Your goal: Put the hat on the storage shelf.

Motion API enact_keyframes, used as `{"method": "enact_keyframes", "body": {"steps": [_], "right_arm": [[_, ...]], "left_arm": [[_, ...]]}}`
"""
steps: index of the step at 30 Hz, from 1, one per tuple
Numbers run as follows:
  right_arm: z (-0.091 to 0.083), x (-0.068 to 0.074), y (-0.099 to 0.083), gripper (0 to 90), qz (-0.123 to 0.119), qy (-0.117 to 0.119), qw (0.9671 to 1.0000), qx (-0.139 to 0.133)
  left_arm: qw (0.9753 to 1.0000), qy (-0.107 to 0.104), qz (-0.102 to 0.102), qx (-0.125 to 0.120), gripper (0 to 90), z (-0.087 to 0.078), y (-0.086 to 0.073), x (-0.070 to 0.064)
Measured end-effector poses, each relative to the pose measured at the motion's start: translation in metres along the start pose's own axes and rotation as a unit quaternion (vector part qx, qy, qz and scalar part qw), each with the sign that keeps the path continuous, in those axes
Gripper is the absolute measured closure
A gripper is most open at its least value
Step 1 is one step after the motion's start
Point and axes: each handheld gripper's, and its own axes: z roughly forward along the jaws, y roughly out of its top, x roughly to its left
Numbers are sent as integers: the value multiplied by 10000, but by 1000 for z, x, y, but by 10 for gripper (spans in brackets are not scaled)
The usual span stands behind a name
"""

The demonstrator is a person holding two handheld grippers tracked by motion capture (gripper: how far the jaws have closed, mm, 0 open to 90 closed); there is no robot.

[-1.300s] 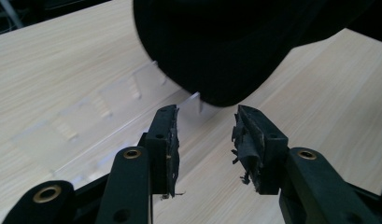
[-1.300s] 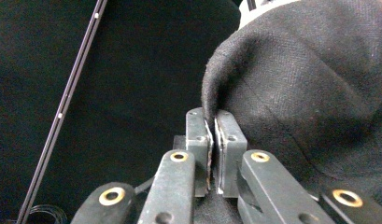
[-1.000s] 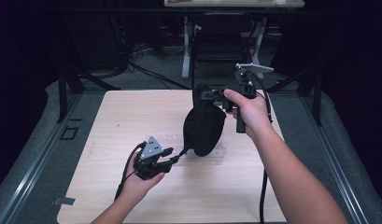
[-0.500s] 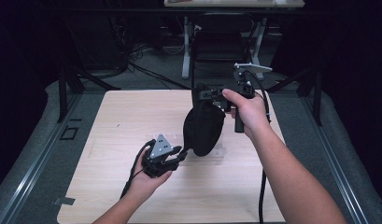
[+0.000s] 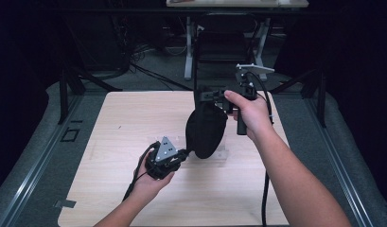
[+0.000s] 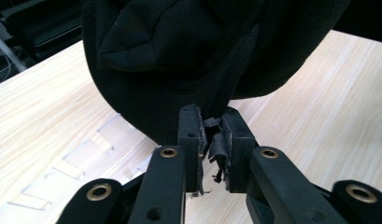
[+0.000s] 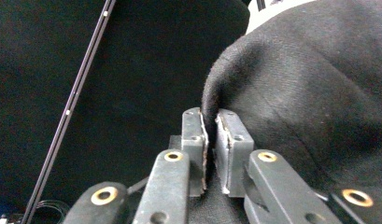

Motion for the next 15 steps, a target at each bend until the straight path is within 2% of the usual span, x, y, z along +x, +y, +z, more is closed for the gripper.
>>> {"method": "enact_keyframes", "body": {"steps": [15], "right_arm": [[-14,13,-6,735,-266,119,9995,-116]], "left_arm": [[10000,71,67,-7,826,-2,-1,2]]}}
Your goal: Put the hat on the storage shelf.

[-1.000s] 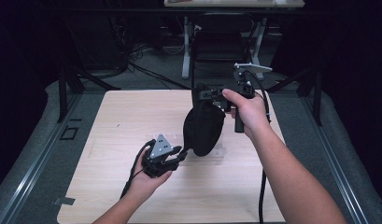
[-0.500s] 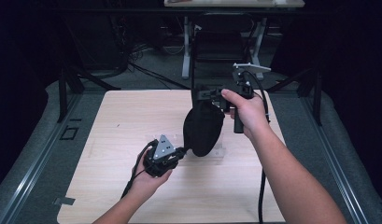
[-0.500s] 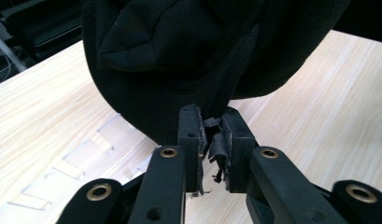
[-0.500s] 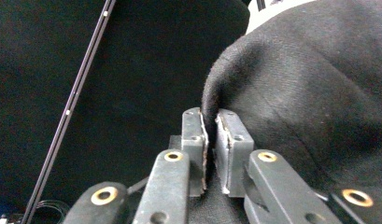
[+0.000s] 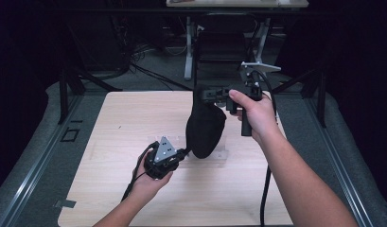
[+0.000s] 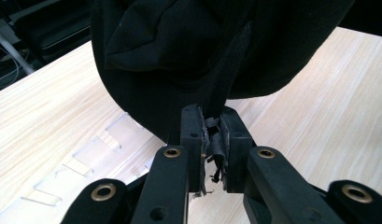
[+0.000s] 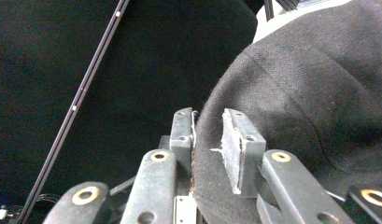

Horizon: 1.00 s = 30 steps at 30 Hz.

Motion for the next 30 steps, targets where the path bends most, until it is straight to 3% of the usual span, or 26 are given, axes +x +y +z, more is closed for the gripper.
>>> {"method": "enact_keyframes", "body": {"steps": [20,30], "right_arm": [[-18,-2,-7,728,-152,-217,9996,-60],[-23,-3,-10,725,-203,-345,9992,-97]], "left_arm": [[9999,121,-82,-1,846,-5,-11,9],[9998,131,-127,118,848,-6,-22,14]]}}
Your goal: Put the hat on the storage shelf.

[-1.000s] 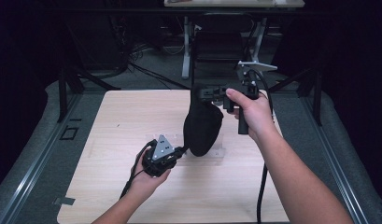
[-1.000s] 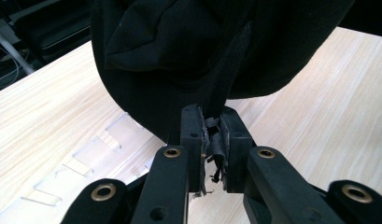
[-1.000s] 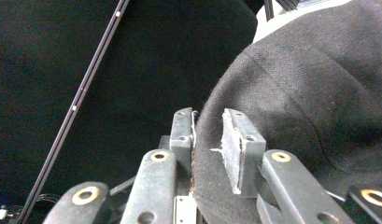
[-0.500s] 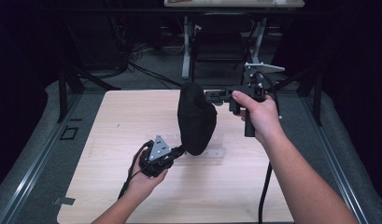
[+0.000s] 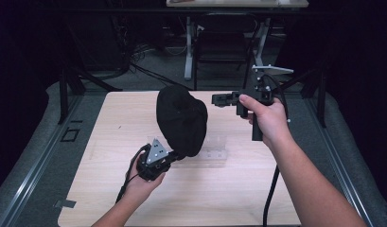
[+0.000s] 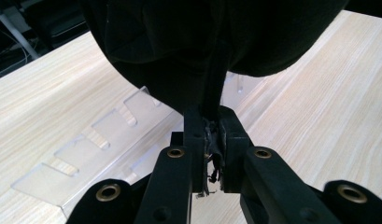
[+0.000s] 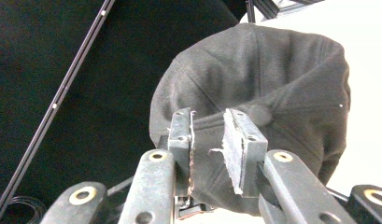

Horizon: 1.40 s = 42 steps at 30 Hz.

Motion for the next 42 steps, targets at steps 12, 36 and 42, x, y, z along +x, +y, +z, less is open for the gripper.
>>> {"method": "enact_keyframes", "body": {"steps": [12,36,42], "right_arm": [[-5,-4,-4,720,-39,-88,10000,-16],[-17,-15,-29,661,-570,-913,9941,-135],[-22,-22,-41,641,-698,-1151,9908,-128]], "left_arm": [[9987,62,-489,161,833,7,-24,12],[9978,77,-620,201,632,-2,-43,20],[9963,178,-829,130,495,-15,-48,29]]}}
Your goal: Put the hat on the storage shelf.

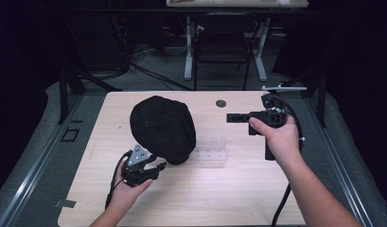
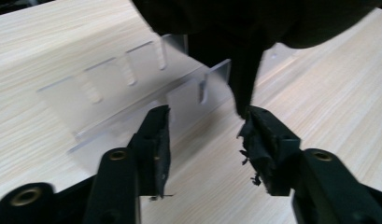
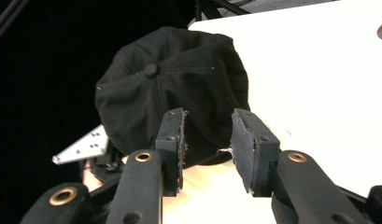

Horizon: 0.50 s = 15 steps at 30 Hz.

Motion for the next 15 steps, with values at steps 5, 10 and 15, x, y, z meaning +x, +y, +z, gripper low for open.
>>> {"method": "enact_keyframes", "body": {"steps": [5,10,15], "right_arm": [[-2,-7,-14,625,-126,-258,9996,-3],[0,-14,-30,624,-271,-545,9981,60],[2,-20,-45,622,-402,-746,9964,54]], "left_arm": [[9997,120,-201,-23,445,-12,-8,10],[9992,202,-327,-90,444,-17,-17,19],[9989,247,-390,-120,445,-18,-23,24]]}}
